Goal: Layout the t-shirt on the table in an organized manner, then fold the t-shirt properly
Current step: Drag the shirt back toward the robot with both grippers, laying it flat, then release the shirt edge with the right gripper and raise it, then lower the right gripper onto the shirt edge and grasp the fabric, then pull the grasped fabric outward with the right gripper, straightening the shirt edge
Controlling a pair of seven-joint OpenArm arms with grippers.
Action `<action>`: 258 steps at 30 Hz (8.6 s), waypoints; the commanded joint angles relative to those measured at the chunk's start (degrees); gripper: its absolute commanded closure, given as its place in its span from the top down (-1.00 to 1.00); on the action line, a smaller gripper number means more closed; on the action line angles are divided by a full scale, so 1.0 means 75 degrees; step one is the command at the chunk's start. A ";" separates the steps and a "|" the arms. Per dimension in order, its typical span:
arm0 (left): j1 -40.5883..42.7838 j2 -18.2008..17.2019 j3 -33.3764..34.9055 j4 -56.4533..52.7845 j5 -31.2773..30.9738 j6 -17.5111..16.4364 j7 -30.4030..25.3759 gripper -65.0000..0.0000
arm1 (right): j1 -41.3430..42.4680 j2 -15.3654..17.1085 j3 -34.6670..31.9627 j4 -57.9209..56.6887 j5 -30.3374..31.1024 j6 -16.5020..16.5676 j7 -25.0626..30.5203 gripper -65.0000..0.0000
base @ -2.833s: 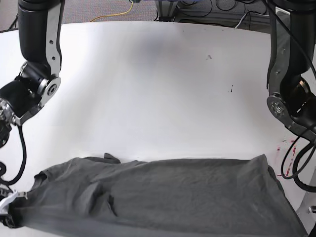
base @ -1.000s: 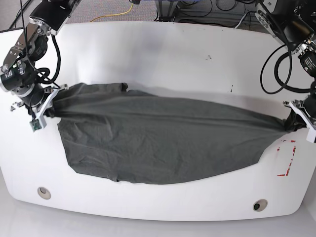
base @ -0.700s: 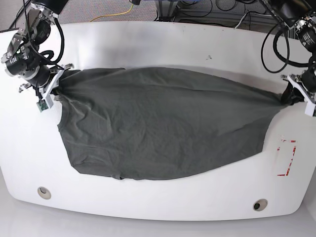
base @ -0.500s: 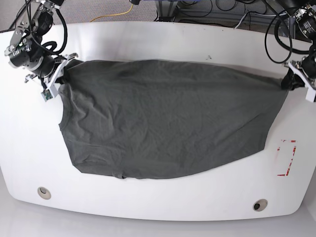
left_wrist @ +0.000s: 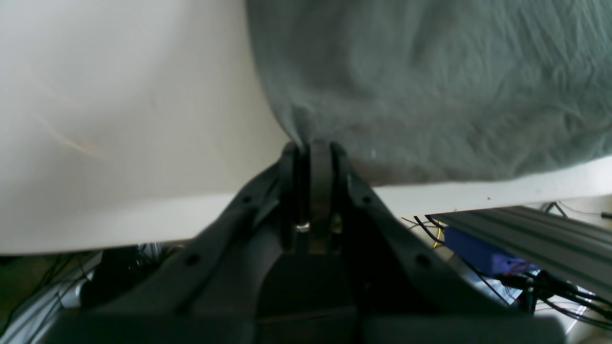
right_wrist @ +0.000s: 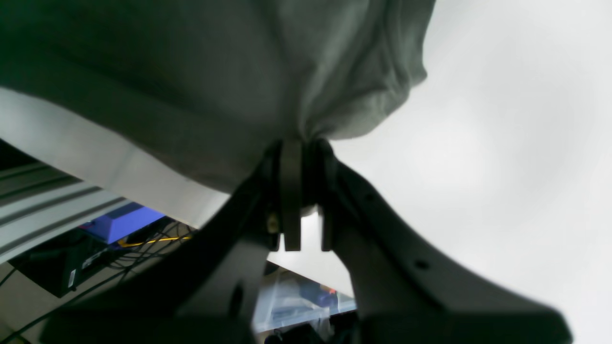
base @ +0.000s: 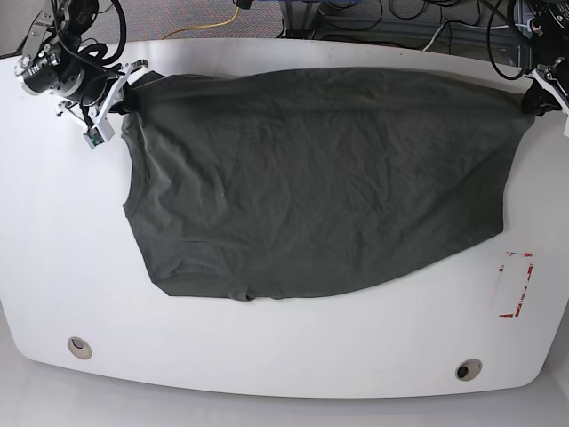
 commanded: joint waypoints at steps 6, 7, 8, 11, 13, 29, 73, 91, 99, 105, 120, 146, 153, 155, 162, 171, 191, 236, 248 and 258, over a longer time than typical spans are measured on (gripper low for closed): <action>-0.0160 -0.0303 -0.0026 0.0084 -0.0137 -0.0010 -0.0155 -1.00 | 0.0313 0.0158 0.0047 0.0107 0.0015 -0.0007 0.0110 -0.87; -0.0219 -0.0315 -0.0026 0.0084 -0.0137 -0.0010 -0.0155 -1.00 | 0.0348 0.0169 0.0047 0.0107 0.0015 -0.0007 0.0110 -0.87; -0.0313 -0.0315 -0.0026 0.0084 -0.0137 -0.0010 -0.0155 -1.00 | 0.0384 0.0181 0.0047 0.0107 0.0015 -0.0007 0.0110 -0.87; -0.0524 -0.0315 -0.0026 0.0073 -0.0126 -0.0010 -0.0155 -1.00 | 0.0606 0.0193 0.0047 0.0095 0.0015 -0.0007 0.0110 -0.87; -0.0664 -0.0315 -0.0014 0.0061 -0.0114 -0.0010 -0.0155 -1.00 | 0.0723 0.0193 0.0047 0.0084 0.0003 -0.0007 0.0110 -0.86; -0.2528 -0.0315 0.1240 -0.0959 0.1949 -0.0010 -0.0155 -1.00 | 0.2247 0.0169 0.0012 -0.1803 0.0003 -0.0318 0.0228 -0.85; -0.3313 -0.0468 0.1240 -0.1791 0.2699 -0.0010 -0.0155 -0.05 | 0.0337 -0.0768 0.0961 -0.2085 0.1492 -0.0007 0.0380 0.78; -0.3302 -0.0690 0.1228 -0.1791 0.2676 -0.0010 -0.0155 -0.05 | 0.0313 -0.0827 0.0270 -0.2612 0.1550 -0.0007 0.0497 0.78; -0.3302 -0.0690 0.1228 -0.1791 0.2676 -0.0010 -0.0155 -0.05 | 0.0161 -0.1190 -0.0152 -0.2600 0.1562 -0.0007 0.0497 0.77; -0.3302 -0.0690 0.1228 -0.1791 0.2676 -0.0010 -0.0155 -0.06 | 0.0149 -0.1214 -0.0363 -0.2589 0.1562 -0.0007 0.0497 0.38; -0.3290 -0.0702 0.1228 -0.1791 0.2676 -0.0010 -0.0155 -0.06 | 0.0149 -0.1155 -0.0410 -0.1991 0.2301 -0.0007 0.0228 -0.94; -0.3313 -0.0796 0.1263 -0.1791 0.2687 -0.0010 -0.0155 -0.06 | 0.3103 -0.0299 -0.0914 -0.3304 0.5395 -0.0007 -0.0124 -0.92; -0.3313 -0.0808 0.1263 -0.1779 0.2687 -0.0010 -0.0155 -0.06 | 0.4263 -0.0206 -0.1196 -0.5343 0.5325 -0.0007 0.0017 -0.47; -0.3313 -0.0808 0.1263 -0.1779 0.2687 -0.0010 -0.0155 -0.06 | 0.4439 -0.0135 -0.1254 -0.5718 0.5325 -0.0007 0.0052 -0.07; -0.3266 -0.0784 0.1263 -0.1369 0.2687 -0.0010 -0.0155 -0.06 | 0.4310 0.0076 -0.1231 -0.5742 0.5395 -0.1009 0.0028 1.00; -0.3266 -0.0761 0.1263 -0.1299 0.2687 -0.0010 -0.0155 -0.06 | 0.3384 0.0416 -0.1289 -0.4394 0.4446 -0.1232 0.0052 0.93; -0.3278 -0.0749 0.1263 -0.1299 0.2676 -0.0010 -0.0155 -0.06 | 0.3689 0.0134 -0.1289 -0.4136 0.2207 -0.1185 0.0169 0.92; -0.3313 -0.0749 0.1252 -0.1287 0.2652 -0.0010 -0.0155 -0.05 | 0.3701 0.1764 -0.1911 -0.4206 0.2160 -0.0892 0.0919 0.91; -0.3278 -0.0749 0.1263 -0.1275 0.2137 -0.0010 -0.0431 -0.05 | 0.2716 0.1893 -0.1934 -0.3210 -0.0184 -0.0822 0.2056 0.91; -0.3290 -0.0749 0.1263 -0.1275 0.2008 -0.0010 -0.0536 -0.04 | 0.2540 0.1166 -0.1934 -0.3198 -0.1321 -0.0318 0.2267 0.91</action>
